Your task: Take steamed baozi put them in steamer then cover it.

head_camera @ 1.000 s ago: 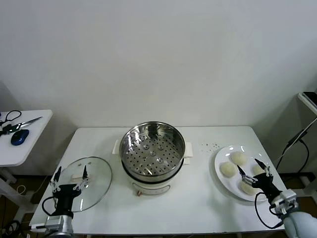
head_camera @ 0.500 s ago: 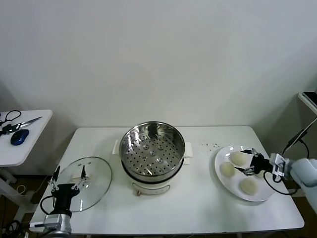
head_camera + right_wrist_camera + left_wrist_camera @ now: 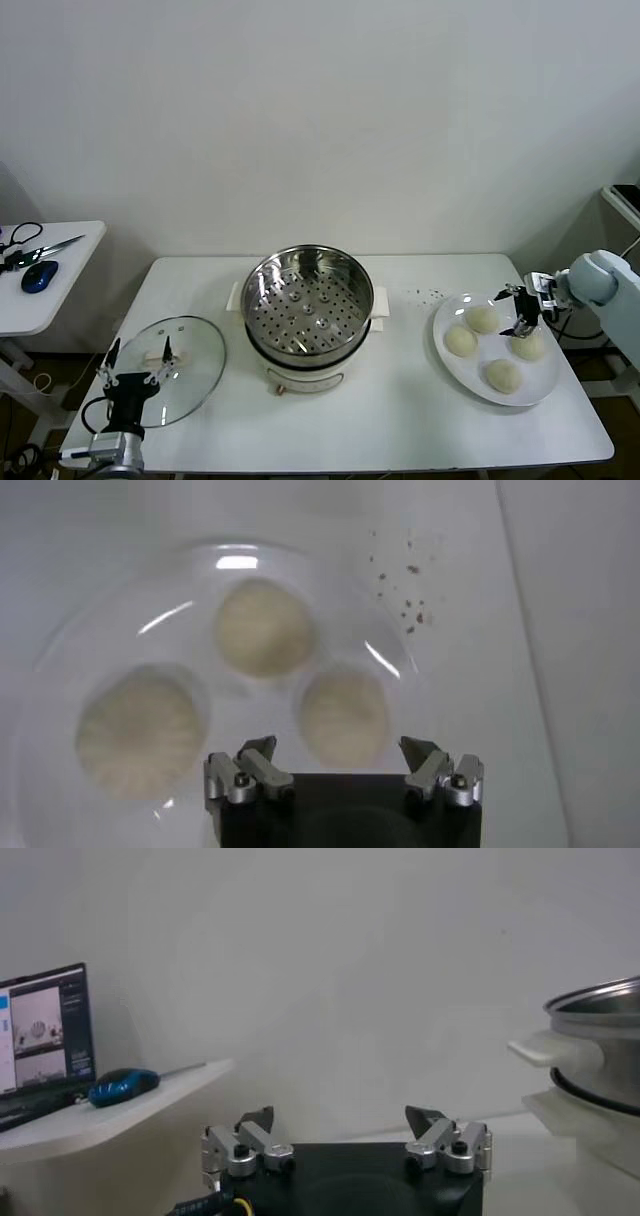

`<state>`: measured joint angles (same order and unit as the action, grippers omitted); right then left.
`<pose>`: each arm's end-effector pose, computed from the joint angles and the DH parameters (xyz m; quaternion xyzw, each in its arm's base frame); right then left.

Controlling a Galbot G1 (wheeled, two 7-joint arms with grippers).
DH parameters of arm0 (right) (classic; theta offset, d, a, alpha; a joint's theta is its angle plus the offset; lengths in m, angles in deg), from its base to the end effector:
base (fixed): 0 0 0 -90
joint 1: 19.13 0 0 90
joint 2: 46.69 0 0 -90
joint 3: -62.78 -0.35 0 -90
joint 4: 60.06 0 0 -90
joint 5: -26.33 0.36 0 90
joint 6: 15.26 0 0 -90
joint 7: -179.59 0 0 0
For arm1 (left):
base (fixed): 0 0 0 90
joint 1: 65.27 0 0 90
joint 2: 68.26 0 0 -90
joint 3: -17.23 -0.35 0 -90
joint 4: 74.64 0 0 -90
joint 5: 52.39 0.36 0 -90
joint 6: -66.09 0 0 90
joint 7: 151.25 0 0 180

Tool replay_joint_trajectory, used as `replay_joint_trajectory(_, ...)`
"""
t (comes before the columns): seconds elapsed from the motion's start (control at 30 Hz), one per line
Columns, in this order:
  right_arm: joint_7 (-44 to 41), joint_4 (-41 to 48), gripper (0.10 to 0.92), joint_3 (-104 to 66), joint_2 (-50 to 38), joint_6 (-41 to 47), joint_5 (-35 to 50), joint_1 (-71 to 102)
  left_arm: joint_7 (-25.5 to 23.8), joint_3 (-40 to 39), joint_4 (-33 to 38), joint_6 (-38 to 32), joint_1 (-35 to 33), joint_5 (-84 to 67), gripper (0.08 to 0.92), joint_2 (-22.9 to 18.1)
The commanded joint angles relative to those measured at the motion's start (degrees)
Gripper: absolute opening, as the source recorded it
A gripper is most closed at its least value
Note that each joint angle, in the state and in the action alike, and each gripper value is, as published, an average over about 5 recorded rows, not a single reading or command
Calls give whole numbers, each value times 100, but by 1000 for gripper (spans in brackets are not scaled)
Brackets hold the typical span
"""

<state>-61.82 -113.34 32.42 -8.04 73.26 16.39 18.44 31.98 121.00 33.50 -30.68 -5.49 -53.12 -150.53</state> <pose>0.5229 -0.2859 -0.2182 0.4465 -0.6092 0.5111 0.4102 0.1740 0.1127 -0.3615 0.1039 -0.9880 -0.1094 0.0342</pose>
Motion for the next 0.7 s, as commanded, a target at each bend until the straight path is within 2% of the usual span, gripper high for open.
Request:
replay_joint_trajectory(0.03, -228, 999, 823, 762, 789, -111, -431, -749, 7, 3, -41, 6, 2, -1, 823, 4)
replay_joint_trajectory(0.43, -217, 1672, 823, 615, 1339, -372, -807, -670, 28, 67, -122, 7, 12, -12, 823, 24)
replay_joint_trajectory(0.7, -284, 1853, 823, 648, 1410, -495, -842, -663, 37, 134, -148, -10, -12, -32, 823, 11)
